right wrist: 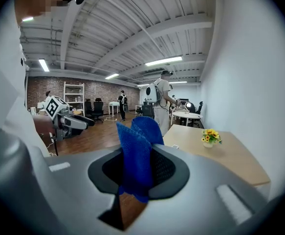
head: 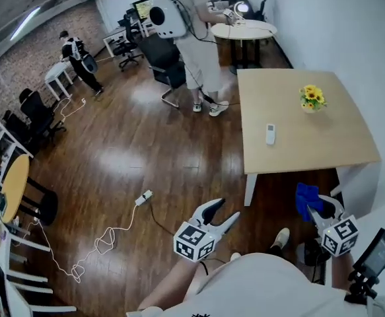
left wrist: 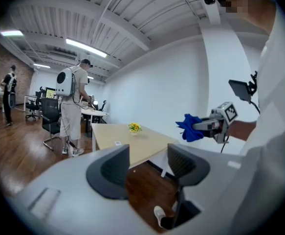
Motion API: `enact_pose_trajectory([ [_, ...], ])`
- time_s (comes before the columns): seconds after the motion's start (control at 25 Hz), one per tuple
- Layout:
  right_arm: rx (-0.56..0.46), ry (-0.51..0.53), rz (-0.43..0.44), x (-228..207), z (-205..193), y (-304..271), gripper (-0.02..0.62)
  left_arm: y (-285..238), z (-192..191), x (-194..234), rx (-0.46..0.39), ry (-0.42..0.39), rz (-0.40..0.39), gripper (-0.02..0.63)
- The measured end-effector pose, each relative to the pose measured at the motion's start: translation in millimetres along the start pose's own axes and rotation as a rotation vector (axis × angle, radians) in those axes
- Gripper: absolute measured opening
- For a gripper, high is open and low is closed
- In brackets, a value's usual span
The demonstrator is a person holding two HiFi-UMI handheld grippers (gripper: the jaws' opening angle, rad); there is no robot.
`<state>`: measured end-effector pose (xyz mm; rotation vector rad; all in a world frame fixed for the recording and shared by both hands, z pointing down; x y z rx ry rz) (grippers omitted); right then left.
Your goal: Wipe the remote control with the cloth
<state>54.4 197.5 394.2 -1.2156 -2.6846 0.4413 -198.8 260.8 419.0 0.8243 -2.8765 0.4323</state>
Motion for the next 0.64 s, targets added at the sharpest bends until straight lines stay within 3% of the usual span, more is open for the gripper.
enact_pose_trajectory([
  [0.2,0.014,-0.011,-0.028,12,-3,38,0.084,11,-3,-31,0.025,-0.002,-0.029,0.264],
  [0.36,0.016,-0.023,-0.049,5,-12,41,0.084,1,-3,-29,0.037,-0.021,-0.046,0.264],
  [0.64,-0.018,0.042,0.005,-28,13,-2,0.084,-24,33,-16,0.003,-0.035,0.045,0.264],
])
Point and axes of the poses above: the fingertips, and each gripper's own axes: y backward along the fingers, x to its left, z out of its top, the point moved 2 cm from there along y, backward along the fingers, and after that the axes turned 1 degree about x, right-handed, at the moved point
